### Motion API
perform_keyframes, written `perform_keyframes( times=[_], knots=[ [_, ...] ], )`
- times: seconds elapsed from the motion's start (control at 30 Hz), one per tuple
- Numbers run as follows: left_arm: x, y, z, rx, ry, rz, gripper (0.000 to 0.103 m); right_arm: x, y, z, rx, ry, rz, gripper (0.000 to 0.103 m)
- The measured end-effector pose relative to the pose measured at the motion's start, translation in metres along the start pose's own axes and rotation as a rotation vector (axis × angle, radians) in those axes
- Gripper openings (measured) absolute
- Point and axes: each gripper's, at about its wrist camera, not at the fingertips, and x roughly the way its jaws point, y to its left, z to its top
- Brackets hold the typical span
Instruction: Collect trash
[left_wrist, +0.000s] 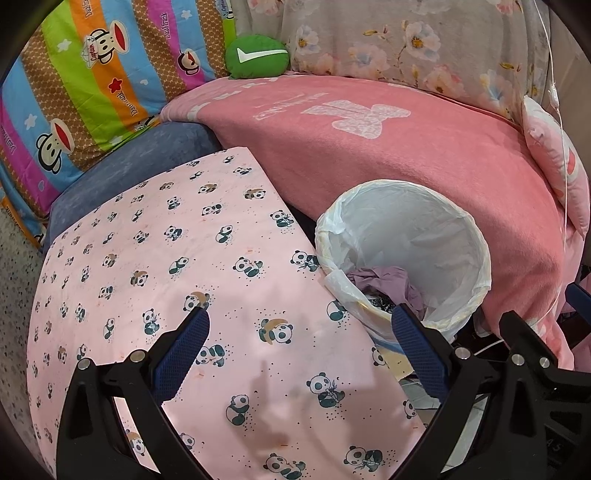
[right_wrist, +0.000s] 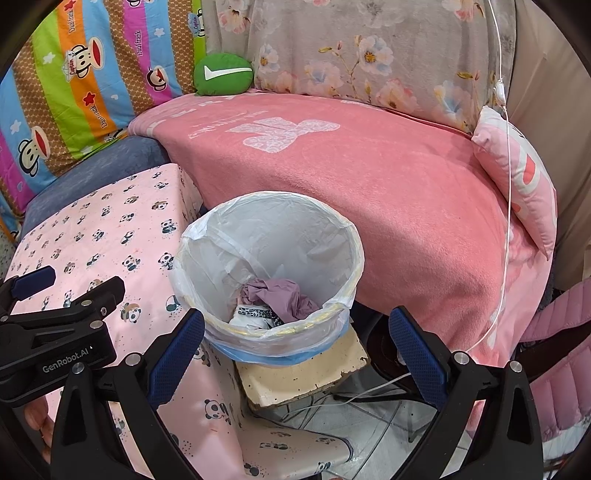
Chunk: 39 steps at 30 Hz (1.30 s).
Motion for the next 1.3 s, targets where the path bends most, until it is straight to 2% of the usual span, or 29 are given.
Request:
perform_keyframes(
  times=[1.3],
  knots=[
    [0.0010, -0.0009, 0.0019, 0.008, 0.005, -0.012, 0.095, 0.0008, -0.0034, -0.0002, 0.007, -0.001, -0.005, 0.099]
  ],
)
